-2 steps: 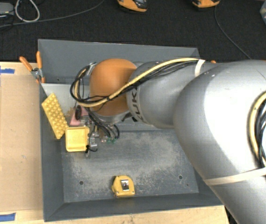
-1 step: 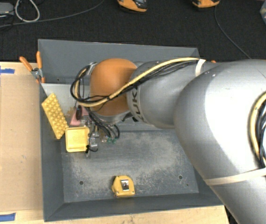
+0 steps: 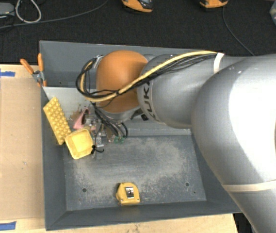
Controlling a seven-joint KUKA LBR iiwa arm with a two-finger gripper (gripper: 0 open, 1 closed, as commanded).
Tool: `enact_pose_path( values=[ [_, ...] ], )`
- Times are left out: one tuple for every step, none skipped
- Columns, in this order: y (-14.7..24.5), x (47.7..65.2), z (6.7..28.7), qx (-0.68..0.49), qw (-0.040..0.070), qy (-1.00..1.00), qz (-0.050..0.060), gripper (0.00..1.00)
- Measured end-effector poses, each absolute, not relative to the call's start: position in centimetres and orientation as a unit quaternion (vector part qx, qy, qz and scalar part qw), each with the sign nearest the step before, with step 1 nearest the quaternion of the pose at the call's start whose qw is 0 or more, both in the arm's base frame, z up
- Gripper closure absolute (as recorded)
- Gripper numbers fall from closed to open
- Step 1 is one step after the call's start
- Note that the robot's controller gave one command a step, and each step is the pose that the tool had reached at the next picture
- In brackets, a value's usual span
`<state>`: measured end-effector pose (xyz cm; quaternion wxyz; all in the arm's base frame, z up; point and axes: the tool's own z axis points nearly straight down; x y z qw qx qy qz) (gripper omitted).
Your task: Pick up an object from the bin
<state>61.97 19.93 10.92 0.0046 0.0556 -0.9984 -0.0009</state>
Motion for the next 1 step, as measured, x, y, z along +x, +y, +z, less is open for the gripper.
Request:
enact_pose_path(
  values=[
    [19.93, 61.95, 12.88, 0.055, 0.005, -0.998, -0.001, 1.0]
  ],
)
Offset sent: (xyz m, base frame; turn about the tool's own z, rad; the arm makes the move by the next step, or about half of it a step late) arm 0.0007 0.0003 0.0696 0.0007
